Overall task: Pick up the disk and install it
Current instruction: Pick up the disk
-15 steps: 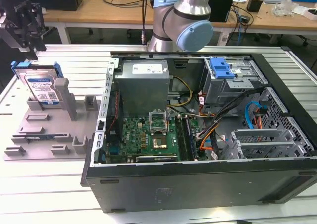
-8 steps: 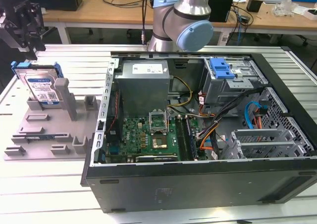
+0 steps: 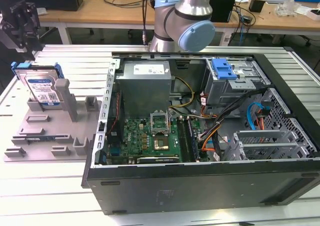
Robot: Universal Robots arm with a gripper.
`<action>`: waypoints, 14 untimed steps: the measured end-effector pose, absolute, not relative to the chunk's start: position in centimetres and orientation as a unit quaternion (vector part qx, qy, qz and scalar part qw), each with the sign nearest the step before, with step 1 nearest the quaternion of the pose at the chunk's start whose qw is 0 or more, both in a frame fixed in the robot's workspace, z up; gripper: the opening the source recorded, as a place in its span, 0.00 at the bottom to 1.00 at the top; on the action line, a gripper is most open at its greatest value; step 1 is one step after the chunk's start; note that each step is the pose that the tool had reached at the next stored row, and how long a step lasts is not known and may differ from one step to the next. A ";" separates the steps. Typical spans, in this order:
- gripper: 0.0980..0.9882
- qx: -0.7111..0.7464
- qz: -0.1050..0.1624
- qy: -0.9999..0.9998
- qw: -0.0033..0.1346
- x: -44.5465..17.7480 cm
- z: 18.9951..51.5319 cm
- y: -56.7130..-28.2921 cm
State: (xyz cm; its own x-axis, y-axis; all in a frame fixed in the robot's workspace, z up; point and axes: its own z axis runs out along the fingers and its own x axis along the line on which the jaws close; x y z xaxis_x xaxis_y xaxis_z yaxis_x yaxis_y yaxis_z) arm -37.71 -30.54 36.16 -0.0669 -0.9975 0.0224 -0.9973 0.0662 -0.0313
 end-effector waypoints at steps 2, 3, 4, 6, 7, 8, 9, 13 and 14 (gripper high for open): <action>0.45 -0.686 -0.017 0.727 0.005 -38.0 36.1 -30.5; 0.45 -0.687 -0.016 0.727 0.005 -38.1 36.0 -30.5; 0.45 -0.688 -0.015 0.725 0.006 -38.4 36.0 -30.5; 0.45 -0.690 -0.014 0.724 0.007 -38.9 35.9 -30.5; 0.45 -0.691 -0.014 0.723 0.007 -39.1 35.9 -30.5; 0.45 -0.691 -0.013 0.722 0.006 -39.3 35.9 -30.5; 0.45 -0.692 -0.013 0.721 0.006 -39.5 35.8 -30.5; 0.45 -0.701 -0.011 0.713 0.005 -39.9 35.7 -30.5; 0.45 -0.705 -0.011 0.709 0.005 -39.9 35.7 -30.5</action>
